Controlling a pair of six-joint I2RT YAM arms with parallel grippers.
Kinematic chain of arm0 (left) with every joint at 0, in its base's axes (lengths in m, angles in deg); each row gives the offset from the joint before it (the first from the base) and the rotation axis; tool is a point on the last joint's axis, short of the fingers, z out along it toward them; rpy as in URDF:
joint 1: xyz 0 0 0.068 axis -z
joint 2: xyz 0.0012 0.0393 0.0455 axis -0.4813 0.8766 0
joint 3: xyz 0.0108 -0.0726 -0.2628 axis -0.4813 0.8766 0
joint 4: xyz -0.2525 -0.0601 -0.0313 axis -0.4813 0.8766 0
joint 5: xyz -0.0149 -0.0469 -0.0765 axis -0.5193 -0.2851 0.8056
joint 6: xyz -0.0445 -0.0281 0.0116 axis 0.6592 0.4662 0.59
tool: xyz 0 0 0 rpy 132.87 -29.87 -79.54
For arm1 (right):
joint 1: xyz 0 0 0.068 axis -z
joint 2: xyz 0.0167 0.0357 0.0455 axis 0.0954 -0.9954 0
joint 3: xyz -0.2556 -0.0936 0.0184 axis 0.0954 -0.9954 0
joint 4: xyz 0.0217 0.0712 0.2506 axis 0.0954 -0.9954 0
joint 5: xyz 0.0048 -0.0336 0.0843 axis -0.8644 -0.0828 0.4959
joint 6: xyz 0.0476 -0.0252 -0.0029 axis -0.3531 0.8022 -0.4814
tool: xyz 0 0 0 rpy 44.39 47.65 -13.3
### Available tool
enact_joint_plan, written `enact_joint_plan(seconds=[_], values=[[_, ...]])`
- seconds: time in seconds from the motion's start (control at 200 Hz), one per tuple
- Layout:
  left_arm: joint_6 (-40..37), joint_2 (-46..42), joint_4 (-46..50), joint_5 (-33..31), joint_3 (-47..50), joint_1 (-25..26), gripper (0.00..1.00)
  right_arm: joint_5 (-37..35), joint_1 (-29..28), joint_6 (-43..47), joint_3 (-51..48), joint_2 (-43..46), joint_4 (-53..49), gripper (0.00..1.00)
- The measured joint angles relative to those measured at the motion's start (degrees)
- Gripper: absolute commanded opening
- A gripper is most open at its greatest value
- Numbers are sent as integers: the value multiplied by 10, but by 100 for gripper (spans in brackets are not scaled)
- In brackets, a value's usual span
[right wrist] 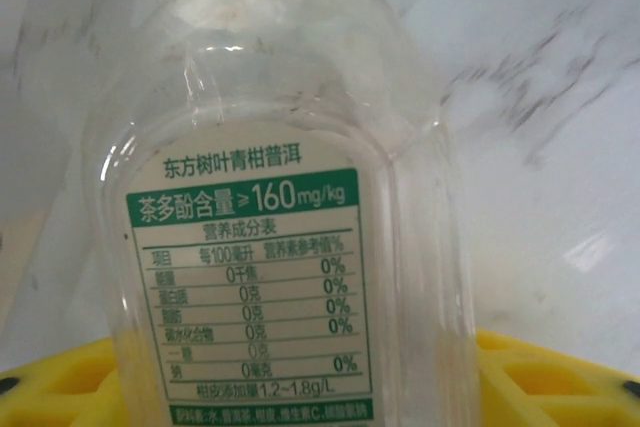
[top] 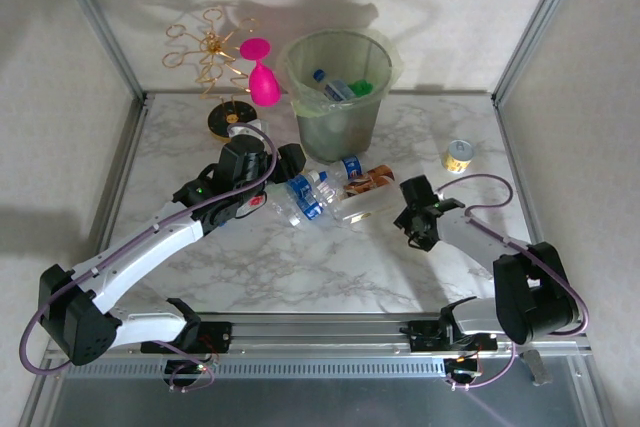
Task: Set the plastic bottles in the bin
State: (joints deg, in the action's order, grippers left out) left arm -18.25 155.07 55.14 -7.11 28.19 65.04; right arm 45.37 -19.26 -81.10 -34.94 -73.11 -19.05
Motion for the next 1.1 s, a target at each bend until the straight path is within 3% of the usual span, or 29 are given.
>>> enact_joint_plan(seconds=[0.15,0.215,0.335,0.471,0.746,1.101], values=[[0,0,0,0,0,0,74,3,-100,-17,7,0,-32,59],[0,0,0,0,0,0,74,5,-129,-30,12,0,-47,65],[0,0,0,0,0,-1,74,5,-143,-39,22,1,-75,87],[0,0,0,0,0,-5,74,-5,-131,-24,47,-1,-92,90],[0,0,0,0,0,-5,74,1,-70,17,65,-40,-58,80],[0,0,0,0,0,-5,74,17,-70,14,65,-63,-38,52]])
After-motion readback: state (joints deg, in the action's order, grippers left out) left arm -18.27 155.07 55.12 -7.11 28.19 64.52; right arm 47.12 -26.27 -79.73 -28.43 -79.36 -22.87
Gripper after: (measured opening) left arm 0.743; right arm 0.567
